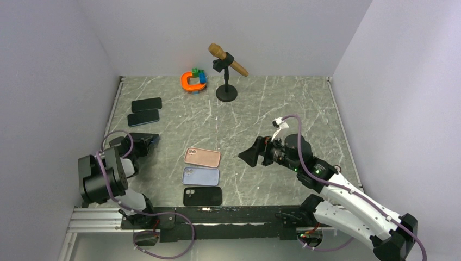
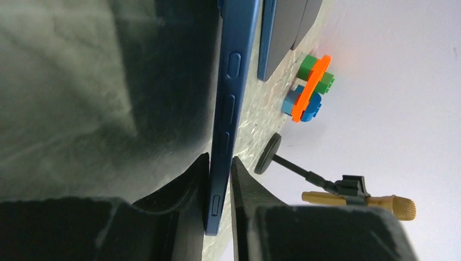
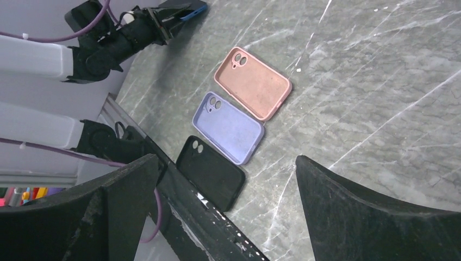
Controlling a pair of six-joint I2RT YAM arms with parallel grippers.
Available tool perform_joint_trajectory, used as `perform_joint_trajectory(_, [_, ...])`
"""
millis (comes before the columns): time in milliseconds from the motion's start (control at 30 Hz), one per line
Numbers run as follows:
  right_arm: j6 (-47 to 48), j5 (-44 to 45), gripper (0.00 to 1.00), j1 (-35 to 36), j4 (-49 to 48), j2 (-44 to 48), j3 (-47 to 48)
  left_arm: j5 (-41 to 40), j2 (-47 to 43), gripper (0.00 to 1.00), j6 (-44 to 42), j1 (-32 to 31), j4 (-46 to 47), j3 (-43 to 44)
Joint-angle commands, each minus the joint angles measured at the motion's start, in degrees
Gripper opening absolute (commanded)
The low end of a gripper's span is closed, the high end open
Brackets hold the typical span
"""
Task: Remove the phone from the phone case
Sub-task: Place the phone at the center of the board.
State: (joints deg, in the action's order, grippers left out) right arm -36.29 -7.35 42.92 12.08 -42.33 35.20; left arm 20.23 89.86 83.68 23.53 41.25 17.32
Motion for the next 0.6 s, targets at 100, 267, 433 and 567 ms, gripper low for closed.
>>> perform_joint_trajectory(100, [-3.4,0.2,1.0,0.4,-2.0,1.8,-2.8,3.9,4.0,0.4,0.1,2.3,8.0,6.0])
perform_joint_trajectory(267, [-5.0,-0.3,0.99,0.7,-3.5,1.9,-4.1,4.7,3.1,0.99,-0.8,2.4,1.1,8.2])
perform_joint_trajectory(433, [-5.8,0.3,0.99,1.5,-3.1,2.9,-3.6,6.8,0.7,0.99,-2.4,1.6,-10.1,11.0])
perform_joint_trajectory(567, [-6.8,1.3,0.99,1.6,-2.1,3.9,-3.2,7.5,-1.4,0.99,-4.5,1.3,-26.9,14.0])
